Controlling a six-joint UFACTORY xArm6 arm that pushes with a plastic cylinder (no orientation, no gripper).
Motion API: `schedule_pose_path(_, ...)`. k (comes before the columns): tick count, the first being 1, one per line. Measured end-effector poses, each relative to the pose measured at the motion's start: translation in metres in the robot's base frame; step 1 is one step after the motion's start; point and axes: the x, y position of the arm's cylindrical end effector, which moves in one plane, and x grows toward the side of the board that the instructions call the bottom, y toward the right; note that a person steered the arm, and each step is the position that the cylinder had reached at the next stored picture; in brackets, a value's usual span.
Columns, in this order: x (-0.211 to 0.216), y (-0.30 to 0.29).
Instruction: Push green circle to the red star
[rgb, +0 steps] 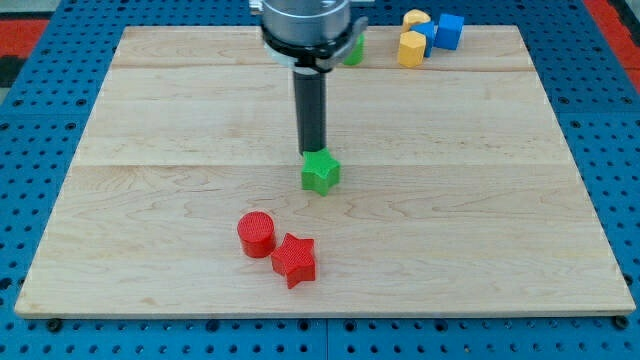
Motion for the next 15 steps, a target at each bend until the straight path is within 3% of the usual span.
schedule_pose_path(3,0.092,0.01)
schedule_pose_path(4,0.058,0.038)
schedule_pose_path(6,-0.069,0.114)
schedule_pose_path(8,-0.162,0.073)
schedule_pose_path(10,-0.228,0.049)
schedule_pose_path(13,-0.239,0.01)
schedule_pose_path(15,-0.24,-0.125)
